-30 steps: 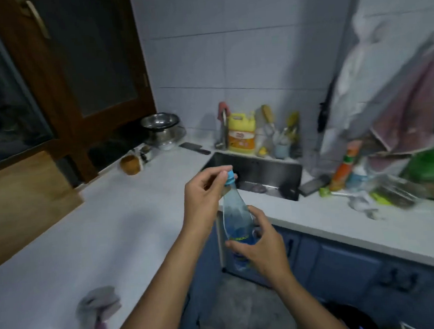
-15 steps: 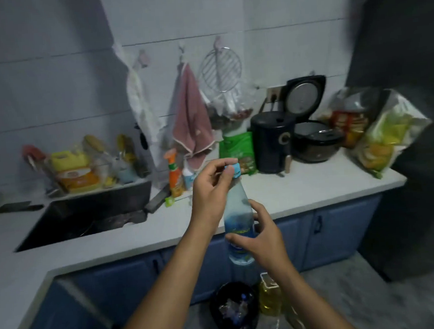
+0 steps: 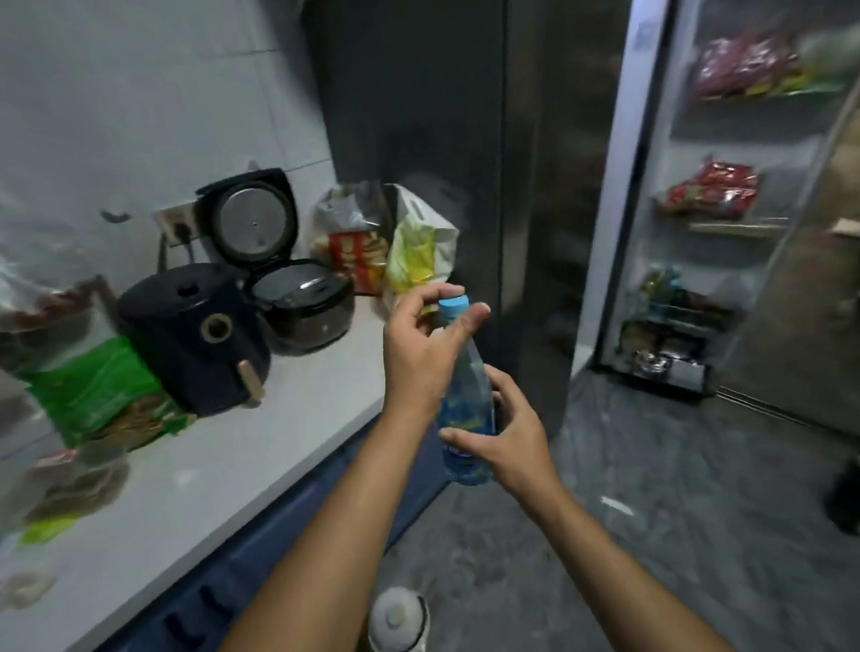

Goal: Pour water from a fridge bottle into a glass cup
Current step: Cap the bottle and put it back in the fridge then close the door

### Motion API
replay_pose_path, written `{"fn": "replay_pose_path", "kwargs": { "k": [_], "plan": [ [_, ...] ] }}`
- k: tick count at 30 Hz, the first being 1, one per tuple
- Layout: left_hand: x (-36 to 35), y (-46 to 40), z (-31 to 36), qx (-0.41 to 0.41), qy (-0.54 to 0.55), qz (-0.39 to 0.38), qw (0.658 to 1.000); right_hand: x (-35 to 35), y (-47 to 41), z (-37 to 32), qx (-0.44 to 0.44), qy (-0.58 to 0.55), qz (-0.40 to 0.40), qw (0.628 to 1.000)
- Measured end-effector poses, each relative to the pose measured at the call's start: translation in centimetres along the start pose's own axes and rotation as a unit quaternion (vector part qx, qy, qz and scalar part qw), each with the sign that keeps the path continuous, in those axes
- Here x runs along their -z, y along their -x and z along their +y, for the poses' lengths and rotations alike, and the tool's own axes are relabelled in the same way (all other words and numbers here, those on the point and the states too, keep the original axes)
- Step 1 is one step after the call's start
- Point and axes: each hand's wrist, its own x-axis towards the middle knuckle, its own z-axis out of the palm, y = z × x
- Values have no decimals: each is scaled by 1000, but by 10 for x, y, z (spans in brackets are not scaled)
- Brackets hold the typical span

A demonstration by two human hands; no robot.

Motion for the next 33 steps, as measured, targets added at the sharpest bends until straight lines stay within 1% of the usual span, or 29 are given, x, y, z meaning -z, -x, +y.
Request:
{"fn": "replay_pose_path", "kwargs": {
  "k": [2, 4, 6, 9, 12, 13, 15, 17, 21, 24, 26, 28, 31, 33],
  "plan": [
    [-47, -20, -15, 1, 7, -15, 1000, 38, -19, 8, -5, 9, 39, 999],
    [-92, -40, -30, 1, 32, -52, 998, 74, -41, 18, -10, 16, 80, 997],
    [-133, -60, -44, 4, 75, -110, 991, 109, -64, 26, -16, 24, 113, 993],
    [-189, -94, -63, 4, 131, -206, 970, 157, -101, 37, -21, 36, 156, 987],
    [-241, -128, -77, 9, 153, -274, 950, 199, -132, 43, -29, 52, 194, 979],
    [-259, -137, -81, 6, 146, -280, 949, 212, -141, 45, -31, 53, 207, 976],
    [-296, -153, -89, -9, 112, -267, 957, 238, -158, 53, -32, 59, 234, 970],
    [-334, -165, -98, -1, 102, -266, 959, 264, -173, 60, -33, 62, 258, 964],
    [-407, -185, -114, 4, 134, -333, 933, 328, -201, 78, -36, 63, 291, 954],
    [-466, -193, -123, 11, 146, -379, 914, 391, -223, 95, -39, 66, 297, 952],
    [-509, -199, -133, 13, 144, -372, 917, 432, -241, 108, -38, 76, 294, 952],
    [-553, -207, -142, 8, 127, -333, 934, 472, -263, 118, -34, 77, 292, 953],
    [-614, -226, -154, 27, 105, -277, 955, 526, -298, 131, -39, 65, 277, 958],
    [-645, -242, -159, 26, 112, -280, 953, 558, -323, 136, -35, 53, 266, 962]
  ]
}}
